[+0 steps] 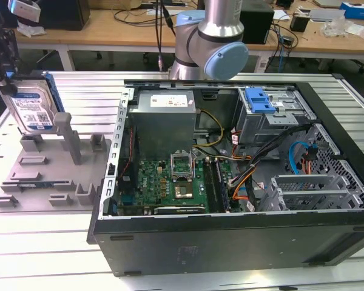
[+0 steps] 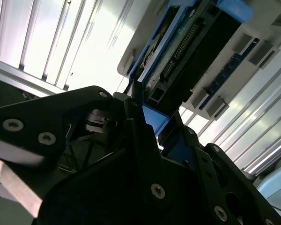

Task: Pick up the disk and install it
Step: 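Pick up the disk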

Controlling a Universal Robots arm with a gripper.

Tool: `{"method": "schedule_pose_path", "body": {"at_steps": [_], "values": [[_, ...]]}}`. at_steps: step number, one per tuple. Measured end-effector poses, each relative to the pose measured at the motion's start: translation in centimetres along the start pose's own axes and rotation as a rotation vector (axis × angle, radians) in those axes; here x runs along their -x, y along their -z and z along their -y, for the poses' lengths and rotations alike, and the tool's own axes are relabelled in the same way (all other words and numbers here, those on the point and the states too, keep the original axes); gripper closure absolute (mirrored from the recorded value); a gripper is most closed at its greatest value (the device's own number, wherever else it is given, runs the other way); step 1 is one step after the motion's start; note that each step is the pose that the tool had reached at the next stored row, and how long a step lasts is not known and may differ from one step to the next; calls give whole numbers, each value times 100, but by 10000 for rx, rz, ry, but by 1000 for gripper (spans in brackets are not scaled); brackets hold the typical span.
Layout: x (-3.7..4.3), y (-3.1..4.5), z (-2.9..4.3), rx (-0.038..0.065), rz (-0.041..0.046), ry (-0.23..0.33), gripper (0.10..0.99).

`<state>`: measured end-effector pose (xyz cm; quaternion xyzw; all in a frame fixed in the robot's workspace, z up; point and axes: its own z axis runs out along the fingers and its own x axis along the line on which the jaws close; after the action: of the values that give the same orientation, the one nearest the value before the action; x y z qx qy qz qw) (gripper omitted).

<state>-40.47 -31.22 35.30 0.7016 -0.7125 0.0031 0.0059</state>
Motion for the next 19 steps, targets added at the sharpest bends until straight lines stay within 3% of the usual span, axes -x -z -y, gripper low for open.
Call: {"method": "schedule_pose_path", "body": {"at_steps": [19], "values": [[-6,497,-2,0,0,1,718]]}}
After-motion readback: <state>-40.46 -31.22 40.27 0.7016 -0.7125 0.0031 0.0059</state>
